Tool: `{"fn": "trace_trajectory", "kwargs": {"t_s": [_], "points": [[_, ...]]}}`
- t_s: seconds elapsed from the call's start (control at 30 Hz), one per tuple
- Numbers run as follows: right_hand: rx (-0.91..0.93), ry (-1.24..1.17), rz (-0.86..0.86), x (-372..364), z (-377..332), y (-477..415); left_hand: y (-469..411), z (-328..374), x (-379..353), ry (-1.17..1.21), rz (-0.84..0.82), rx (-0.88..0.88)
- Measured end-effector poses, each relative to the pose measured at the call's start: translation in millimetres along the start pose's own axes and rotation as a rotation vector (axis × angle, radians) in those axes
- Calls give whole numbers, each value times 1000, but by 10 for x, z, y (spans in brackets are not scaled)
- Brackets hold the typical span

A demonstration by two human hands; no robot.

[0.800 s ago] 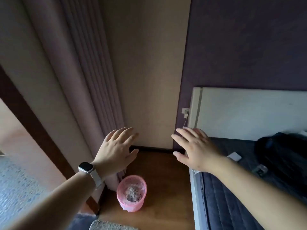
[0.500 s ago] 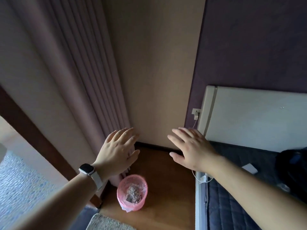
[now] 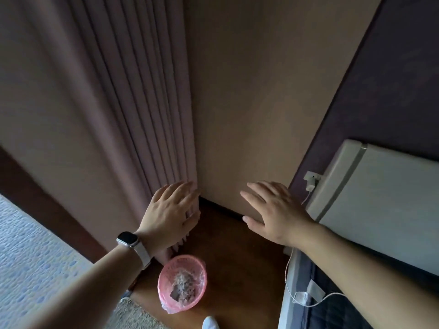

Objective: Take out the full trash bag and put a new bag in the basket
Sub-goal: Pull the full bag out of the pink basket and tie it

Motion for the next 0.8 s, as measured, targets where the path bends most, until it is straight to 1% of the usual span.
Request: {"fn": "trace_trajectory", "kwargs": {"t_s": [0.13, 0.27, 0.43, 0.57, 0.67, 0.8], "points": [[36, -9, -37, -45, 216, -464, -300, -173, -273, 19, -47, 73], [91, -48, -53, -172, 371, -841, -486, -295, -428, 41, -59, 156], [265, -79, -111, -431, 430, -1415, -500, -492, -611, -3, -74, 265], [451, -121, -156, -741, 386, -1988, -371, -697, -757, -86, -89, 418], [573, -147, -197, -1019, 312, -2358, -233, -758, -846, -127, -118, 570], [664, -237, -279, -1408, 271, -2630, -64, -625, -1086, -120, -167, 748]]}}
Point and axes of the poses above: each hand's wrist, its own y-axis away from the middle knuckle, its own x-axis out of the back of the hand, z = x × y, the point moved 3 cm from there along -y, towards the middle knuckle, and after that the axes turned 9 degrees about -y, right-handed, at the moved point
